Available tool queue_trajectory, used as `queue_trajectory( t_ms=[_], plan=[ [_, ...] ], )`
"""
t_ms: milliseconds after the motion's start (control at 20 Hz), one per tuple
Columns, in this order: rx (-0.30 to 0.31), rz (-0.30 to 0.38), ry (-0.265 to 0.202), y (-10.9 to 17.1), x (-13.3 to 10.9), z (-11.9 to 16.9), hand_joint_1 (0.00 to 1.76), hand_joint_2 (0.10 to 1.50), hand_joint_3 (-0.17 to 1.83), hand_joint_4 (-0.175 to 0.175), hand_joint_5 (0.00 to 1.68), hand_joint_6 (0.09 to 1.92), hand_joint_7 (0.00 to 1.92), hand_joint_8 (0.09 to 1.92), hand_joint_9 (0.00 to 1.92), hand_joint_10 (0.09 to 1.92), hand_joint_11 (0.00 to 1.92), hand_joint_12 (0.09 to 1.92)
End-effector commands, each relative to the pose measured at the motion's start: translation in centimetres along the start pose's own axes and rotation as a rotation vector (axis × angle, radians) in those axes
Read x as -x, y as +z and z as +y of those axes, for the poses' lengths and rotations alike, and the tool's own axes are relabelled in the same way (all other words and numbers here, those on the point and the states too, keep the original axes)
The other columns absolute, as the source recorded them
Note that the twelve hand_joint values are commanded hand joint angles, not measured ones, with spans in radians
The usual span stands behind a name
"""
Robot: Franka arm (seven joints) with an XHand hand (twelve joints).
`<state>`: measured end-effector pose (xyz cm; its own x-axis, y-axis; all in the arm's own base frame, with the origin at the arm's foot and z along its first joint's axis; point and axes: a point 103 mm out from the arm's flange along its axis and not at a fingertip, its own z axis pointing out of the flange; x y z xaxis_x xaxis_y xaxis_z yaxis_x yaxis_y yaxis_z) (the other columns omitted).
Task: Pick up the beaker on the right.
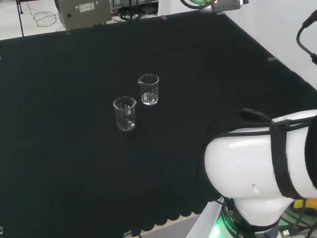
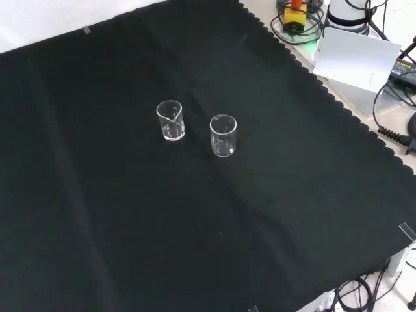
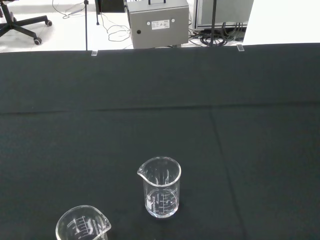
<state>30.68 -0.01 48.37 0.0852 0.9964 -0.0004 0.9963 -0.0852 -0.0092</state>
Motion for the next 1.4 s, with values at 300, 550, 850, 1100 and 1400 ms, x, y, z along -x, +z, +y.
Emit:
queue_trajectory(
  t_ms=[300,550,850,1100,1400],
  plan=[
    [0.001,-0.014,0.006,0.2,0.1,0.1,0.1,1.27,0.32,-0.022,0.34,0.11,0.0,0.44,0.39,0.09,0.0,1.32],
    [0.001,-0.015,0.009,0.3,0.1,0.4,0.1,1.27,0.31,-0.022,0.34,0.11,0.0,0.44,0.39,0.09,0.0,1.32],
    [-0.032,-0.007,0.04,2.1,0.8,1.8,0.1,1.28,0.3,-0.022,0.34,0.11,0.0,0.44,0.4,0.09,0.0,1.32],
    [-0.063,0.008,0.074,4.7,1.3,3.9,0.12,1.28,0.29,-0.021,0.35,0.1,0.0,0.44,0.4,0.09,0.0,1.32],
    [-0.064,0.035,0.075,7.8,1.9,6.5,0.15,1.27,0.27,-0.022,0.34,0.09,0.0,0.45,0.4,0.09,0.0,1.33]
  ],
)
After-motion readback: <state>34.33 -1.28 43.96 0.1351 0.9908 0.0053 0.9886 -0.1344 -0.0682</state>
